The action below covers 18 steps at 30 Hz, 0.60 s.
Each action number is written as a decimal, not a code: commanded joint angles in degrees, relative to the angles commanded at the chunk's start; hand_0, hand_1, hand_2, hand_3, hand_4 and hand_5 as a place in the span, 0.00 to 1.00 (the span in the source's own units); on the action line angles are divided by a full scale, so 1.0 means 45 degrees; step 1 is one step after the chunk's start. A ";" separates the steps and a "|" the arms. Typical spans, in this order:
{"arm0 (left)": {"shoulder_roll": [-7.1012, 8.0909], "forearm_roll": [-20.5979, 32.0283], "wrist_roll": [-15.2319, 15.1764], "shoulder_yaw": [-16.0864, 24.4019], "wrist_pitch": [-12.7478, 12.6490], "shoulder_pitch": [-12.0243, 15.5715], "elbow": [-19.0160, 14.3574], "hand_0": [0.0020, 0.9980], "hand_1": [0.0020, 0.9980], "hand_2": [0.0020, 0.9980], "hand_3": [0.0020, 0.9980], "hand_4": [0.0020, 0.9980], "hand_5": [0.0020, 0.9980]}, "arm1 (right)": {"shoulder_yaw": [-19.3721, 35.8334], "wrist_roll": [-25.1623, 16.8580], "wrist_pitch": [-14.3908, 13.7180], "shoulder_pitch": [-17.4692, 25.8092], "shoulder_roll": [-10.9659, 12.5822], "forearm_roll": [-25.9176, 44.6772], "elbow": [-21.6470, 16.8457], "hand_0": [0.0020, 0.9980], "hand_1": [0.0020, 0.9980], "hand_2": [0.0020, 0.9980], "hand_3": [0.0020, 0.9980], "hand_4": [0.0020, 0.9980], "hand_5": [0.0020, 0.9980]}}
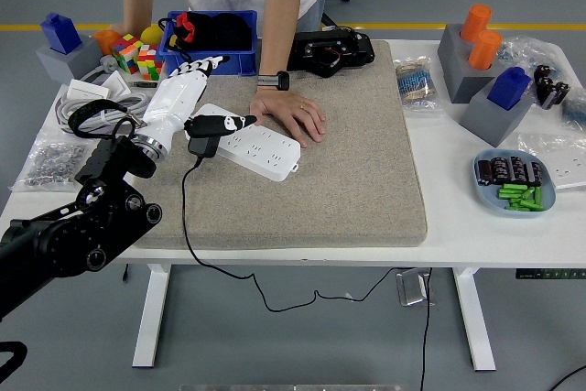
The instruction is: Press the white button,pick up the black plug,place it near the board,insert it into the board
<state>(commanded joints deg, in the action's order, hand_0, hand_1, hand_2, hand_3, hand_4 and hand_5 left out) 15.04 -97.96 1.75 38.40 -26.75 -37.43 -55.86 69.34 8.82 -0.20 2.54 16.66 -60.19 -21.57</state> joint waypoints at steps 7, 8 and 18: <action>0.0985 -0.0132 -0.0545 0.0144 0.0080 0.0945 -0.0679 0.95 0.94 0.87 0.86 0.89 0.66 | 0.0070 0.0002 -0.0002 0.0018 0.0005 -0.0055 0.0010 0.78 0.67 0.65 0.61 0.65 0.42; 0.1092 -0.0150 -0.0614 0.0171 0.0108 0.1071 -0.0779 0.95 0.94 0.87 0.86 0.89 0.66 | 0.0067 0.0000 -0.0002 0.0018 0.0008 -0.0052 0.0007 0.78 0.67 0.65 0.61 0.65 0.42; 0.1519 -0.0506 -0.0557 -0.0032 0.0313 0.1754 -0.0929 0.96 0.95 0.88 0.87 0.86 0.65 | -0.0024 -0.0012 -0.0003 -0.0032 0.0042 -0.0040 -0.0009 0.78 0.67 0.65 0.61 0.65 0.42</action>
<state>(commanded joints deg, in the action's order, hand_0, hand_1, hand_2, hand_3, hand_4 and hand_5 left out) 21.87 -100.24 -0.75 38.25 -25.34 -29.54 -60.04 69.23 8.77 -0.21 2.39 16.85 -60.37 -21.61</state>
